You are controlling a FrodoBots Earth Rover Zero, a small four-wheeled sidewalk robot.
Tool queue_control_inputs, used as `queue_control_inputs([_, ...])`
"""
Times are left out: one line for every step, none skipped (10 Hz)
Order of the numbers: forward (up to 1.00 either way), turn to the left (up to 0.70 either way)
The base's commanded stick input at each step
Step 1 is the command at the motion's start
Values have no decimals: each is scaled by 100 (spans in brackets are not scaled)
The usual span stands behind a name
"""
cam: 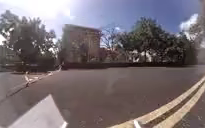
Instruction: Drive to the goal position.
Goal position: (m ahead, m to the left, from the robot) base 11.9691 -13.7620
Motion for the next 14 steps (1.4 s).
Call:
queue_control_inputs([0, -50])
queue_control_inputs([0, -50])
queue_control_inputs([0, -50])
queue_control_inputs([0, -50])
queue_control_inputs([0, -50])
queue_control_inputs([0, -50])
queue_control_inputs([0, -50])
queue_control_inputs([0, -50])
queue_control_inputs([0, -50])
queue_control_inputs([0, -50])
queue_control_inputs([0, -50])
queue_control_inputs([0, -50])
queue_control_inputs([0, -50])
queue_control_inputs([0, -50])
